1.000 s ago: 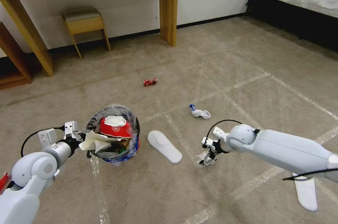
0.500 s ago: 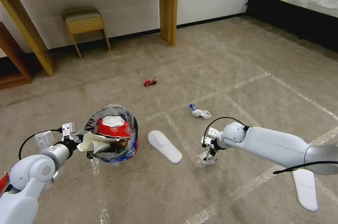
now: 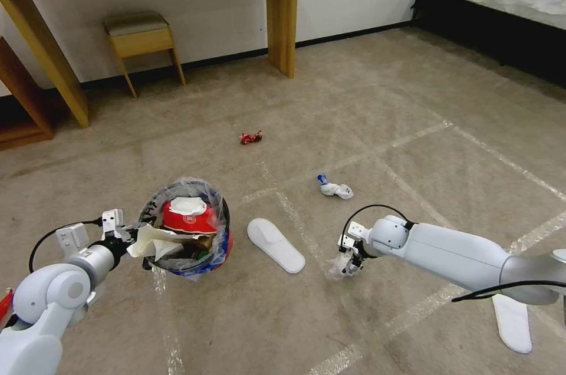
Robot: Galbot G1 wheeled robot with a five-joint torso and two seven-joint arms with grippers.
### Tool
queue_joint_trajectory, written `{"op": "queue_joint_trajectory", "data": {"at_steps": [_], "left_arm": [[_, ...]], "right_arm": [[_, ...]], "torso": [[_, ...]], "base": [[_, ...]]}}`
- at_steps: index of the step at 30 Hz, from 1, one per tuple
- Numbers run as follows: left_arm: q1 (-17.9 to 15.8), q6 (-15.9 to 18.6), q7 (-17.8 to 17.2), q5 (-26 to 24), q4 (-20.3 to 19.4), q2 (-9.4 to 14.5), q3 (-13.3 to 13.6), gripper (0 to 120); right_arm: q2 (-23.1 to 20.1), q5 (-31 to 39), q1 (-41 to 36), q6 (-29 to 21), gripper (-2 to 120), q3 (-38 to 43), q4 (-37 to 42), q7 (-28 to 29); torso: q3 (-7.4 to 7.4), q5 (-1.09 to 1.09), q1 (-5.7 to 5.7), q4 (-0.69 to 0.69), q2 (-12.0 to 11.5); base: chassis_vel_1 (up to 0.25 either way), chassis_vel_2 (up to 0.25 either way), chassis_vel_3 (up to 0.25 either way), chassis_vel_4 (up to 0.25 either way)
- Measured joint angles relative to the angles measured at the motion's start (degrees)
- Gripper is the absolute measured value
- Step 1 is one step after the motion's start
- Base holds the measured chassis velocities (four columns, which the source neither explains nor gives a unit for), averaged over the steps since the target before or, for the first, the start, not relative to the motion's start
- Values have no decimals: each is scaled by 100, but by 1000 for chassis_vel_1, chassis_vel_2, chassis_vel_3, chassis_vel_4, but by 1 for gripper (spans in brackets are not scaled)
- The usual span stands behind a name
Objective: Pick up the trash bin and place the garbage on the floor into it.
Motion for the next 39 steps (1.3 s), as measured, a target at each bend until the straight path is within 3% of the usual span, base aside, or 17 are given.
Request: {"op": "queue_joint_trajectory", "data": {"at_steps": [17,23,25,28,30,32,35,39], "left_arm": [[133,-58,-2,83,-44,-81,-12,1],[142,-68,-5,108,-59,-101,29,1],[164,-76,-9,116,-77,-104,30,1],[177,-76,-11,120,-86,-107,30,1],[186,-79,-18,131,-110,-118,31,1],[187,-80,-23,132,-128,-122,36,1],[180,-80,-38,133,-188,-122,89,1],[161,-80,-44,130,-202,-119,151,1]], "right_arm": [[153,-203,-383,10,99,157,-274,315],[160,-210,-459,0,81,212,-271,361],[158,-209,-482,-6,69,237,-257,367],[154,-207,-487,-7,64,247,-244,365],[137,-208,-487,-7,52,269,-237,360],[125,-207,-488,-7,49,290,-226,359],[34,-193,-488,-6,32,356,-88,363],[-54,-162,-488,-12,22,423,54,409]], "torso": [[0,0,-1,0,0],[0,1,0,-1,0],[0,0,0,-1,0],[0,0,0,0,0],[0,0,0,0,0],[0,0,0,0,0],[0,1,0,0,0],[0,0,0,-1,0]], "base": [[0,0,0,0],[0,0,0,0],[0,0,0,0],[0,0,0,0],[0,0,0,0],[0,0,0,0],[0,0,0,0],[0,0,0,0]]}}
